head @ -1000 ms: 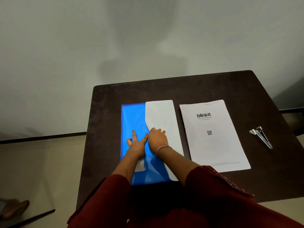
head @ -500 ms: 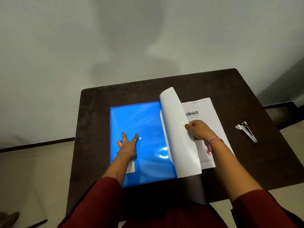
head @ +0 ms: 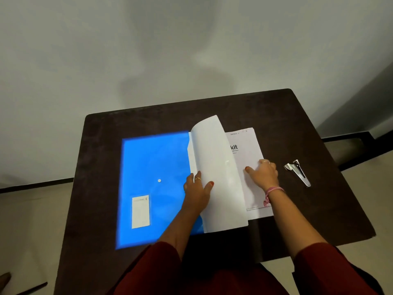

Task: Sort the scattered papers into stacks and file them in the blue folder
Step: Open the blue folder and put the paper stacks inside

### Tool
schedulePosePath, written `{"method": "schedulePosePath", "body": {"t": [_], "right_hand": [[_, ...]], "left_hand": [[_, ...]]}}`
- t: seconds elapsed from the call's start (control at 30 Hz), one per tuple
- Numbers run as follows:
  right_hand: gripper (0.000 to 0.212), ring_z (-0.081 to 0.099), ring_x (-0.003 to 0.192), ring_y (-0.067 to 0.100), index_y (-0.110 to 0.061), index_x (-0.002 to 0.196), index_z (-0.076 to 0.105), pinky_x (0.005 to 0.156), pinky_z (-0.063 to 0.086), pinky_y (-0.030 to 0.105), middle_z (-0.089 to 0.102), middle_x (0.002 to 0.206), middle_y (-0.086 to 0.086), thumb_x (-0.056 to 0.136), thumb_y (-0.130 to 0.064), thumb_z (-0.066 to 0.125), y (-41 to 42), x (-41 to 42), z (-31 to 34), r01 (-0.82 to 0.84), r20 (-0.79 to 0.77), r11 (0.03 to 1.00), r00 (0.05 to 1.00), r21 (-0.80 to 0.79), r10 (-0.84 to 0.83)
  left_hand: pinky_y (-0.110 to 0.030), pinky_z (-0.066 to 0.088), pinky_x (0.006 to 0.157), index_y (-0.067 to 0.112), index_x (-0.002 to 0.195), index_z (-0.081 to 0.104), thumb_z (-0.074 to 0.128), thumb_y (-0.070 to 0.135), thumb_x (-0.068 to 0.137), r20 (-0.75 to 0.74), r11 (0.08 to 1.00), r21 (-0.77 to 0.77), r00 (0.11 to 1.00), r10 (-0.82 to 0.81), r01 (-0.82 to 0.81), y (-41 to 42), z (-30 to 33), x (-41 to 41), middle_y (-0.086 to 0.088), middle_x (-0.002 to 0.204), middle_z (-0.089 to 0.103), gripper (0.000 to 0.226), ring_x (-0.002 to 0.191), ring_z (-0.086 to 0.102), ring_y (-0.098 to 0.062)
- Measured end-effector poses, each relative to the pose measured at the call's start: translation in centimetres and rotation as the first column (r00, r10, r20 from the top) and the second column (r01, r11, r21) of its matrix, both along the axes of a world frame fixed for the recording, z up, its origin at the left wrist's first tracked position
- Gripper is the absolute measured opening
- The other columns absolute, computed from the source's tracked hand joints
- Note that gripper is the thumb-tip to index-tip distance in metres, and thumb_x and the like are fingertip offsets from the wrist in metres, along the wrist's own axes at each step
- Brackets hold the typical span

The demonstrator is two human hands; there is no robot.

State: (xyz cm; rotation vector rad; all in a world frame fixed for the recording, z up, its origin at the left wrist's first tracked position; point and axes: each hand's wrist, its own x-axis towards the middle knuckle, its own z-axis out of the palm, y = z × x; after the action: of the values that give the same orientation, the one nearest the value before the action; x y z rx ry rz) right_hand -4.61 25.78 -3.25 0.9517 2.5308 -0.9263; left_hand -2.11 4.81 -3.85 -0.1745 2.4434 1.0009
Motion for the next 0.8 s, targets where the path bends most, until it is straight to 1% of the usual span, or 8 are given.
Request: {"method": "schedulePosePath", "body": {"t": [0.1, 0.2, 0.37, 0.43, 0.5, 0.57, 0.67, 0.8], "right_hand": [[0.078, 0.034, 0.129, 0.038, 0.0, 0.14, 0.033, 0.101, 0.036, 0.044, 0.034, 0.141, 0.021, 0.083, -0.041, 0.068, 1.4, 0.0, -0.5, 0.066, -0.005, 0.998, 0.998, 0.025, -0.066], [0.083, 0.039, 0.127, 0.038, 0.002, 0.137, 0.037, 0.1, 0.039, 0.045, 0.035, 0.14, 0.021, 0.08, -0.049, 0.069, 2.6, -0.3, -0.8, 0.065, 0.02, 0.998, 0.998, -0.01, -0.065], [0.075, 0.051, 0.095, 0.028, 0.003, 0.116, 0.055, 0.076, 0.04, 0.03, 0.049, 0.126, 0.019, 0.074, -0.058, 0.069, 4.2, -0.8, -1.2, 0.077, 0.02, 0.991, 0.997, -0.108, -0.075], [0.078, 0.056, 0.092, 0.029, 0.004, 0.105, 0.058, 0.071, 0.041, 0.03, 0.057, 0.117, 0.017, 0.07, -0.065, 0.067, 4.6, -0.9, -1.6, 0.082, 0.017, 0.986, 0.997, -0.147, -0.08], [0.07, 0.058, 0.092, 0.03, -0.001, 0.093, 0.056, 0.063, 0.04, 0.027, 0.059, 0.105, 0.016, 0.071, -0.067, 0.064, 4.8, -1.2, -1.8, 0.072, 0.007, 0.982, 0.997, -0.176, -0.072], [0.06, 0.057, 0.083, 0.027, -0.006, 0.082, 0.054, 0.055, 0.036, 0.025, 0.059, 0.091, 0.012, 0.074, -0.064, 0.064, 4.9, -1.4, -1.6, 0.065, -0.007, 0.978, 0.998, -0.197, -0.068], [0.052, 0.054, 0.066, 0.022, -0.01, 0.06, 0.051, 0.052, 0.034, 0.027, 0.058, 0.072, 0.007, 0.078, -0.057, 0.065, 5.1, -1.8, -1.5, 0.078, -0.009, 0.968, 0.997, -0.238, -0.082], [0.049, 0.052, 0.061, 0.021, -0.012, 0.055, 0.052, 0.054, 0.036, 0.028, 0.056, 0.063, 0.003, 0.08, -0.052, 0.065, 5.5, -2.1, -1.1, 0.105, 0.007, 0.952, 0.994, -0.288, -0.108]], "left_hand": [[-0.037, 0.014, 0.114, 0.011, 0.15, 0.023, 0.041, 0.039, 0.1, 0.048, 0.997, -0.068, 0.998, 0.044, -0.041, 0.8, -0.3, -0.6, -0.014, 0.153, 0.016, 0.061, 0.14, 0.013, -0.032], [-0.037, 0.021, 0.11, 0.012, 0.148, 0.028, 0.041, 0.039, 0.1, 0.032, 0.983, -0.179, 0.999, 0.041, -0.034, 1.7, -0.3, -1.2, -0.016, 0.148, 0.02, 0.057, 0.133, 0.022, -0.034], [-0.031, 0.031, 0.097, 0.013, 0.142, 0.032, 0.032, 0.032, 0.104, -0.015, 0.91, -0.415, 1.0, -0.01, 0.003, 3.3, -0.8, -1.5, -0.016, 0.141, 0.025, 0.042, 0.128, 0.028, -0.031], [-0.031, 0.031, 0.097, 0.012, 0.141, 0.03, 0.031, 0.03, 0.104, -0.01, 0.879, -0.476, 0.999, -0.033, 0.024, 3.7, -0.9, -1.5, -0.018, 0.14, 0.025, 0.042, 0.127, 0.03, -0.031], [-0.033, 0.033, 0.097, 0.011, 0.142, 0.027, 0.034, 0.031, 0.103, 0.009, 0.853, -0.521, 0.999, -0.04, 0.039, 4.0, -1.0, -1.7, -0.019, 0.14, 0.025, 0.044, 0.125, 0.031, -0.033], [-0.033, 0.033, 0.096, 0.01, 0.143, 0.024, 0.037, 0.031, 0.102, 0.022, 0.841, -0.54, 0.999, -0.03, 0.038, 4.3, -1.1, -1.9, -0.02, 0.141, 0.023, 0.047, 0.126, 0.031, -0.033], [-0.034, 0.033, 0.097, 0.011, 0.145, 0.021, 0.038, 0.03, 0.102, 0.035, 0.846, -0.533, 0.999, 0.009, 0.011, 4.7, -1.0, -2.0, -0.021, 0.144, 0.018, 0.05, 0.126, 0.029, -0.035], [-0.039, 0.036, 0.098, 0.012, 0.145, 0.023, 0.042, 0.025, 0.1, 0.026, 0.872, -0.488, 0.998, 0.062, -0.042, 4.9, -0.8, -2.0, -0.02, 0.145, 0.018, 0.05, 0.126, 0.03, -0.036]]}}
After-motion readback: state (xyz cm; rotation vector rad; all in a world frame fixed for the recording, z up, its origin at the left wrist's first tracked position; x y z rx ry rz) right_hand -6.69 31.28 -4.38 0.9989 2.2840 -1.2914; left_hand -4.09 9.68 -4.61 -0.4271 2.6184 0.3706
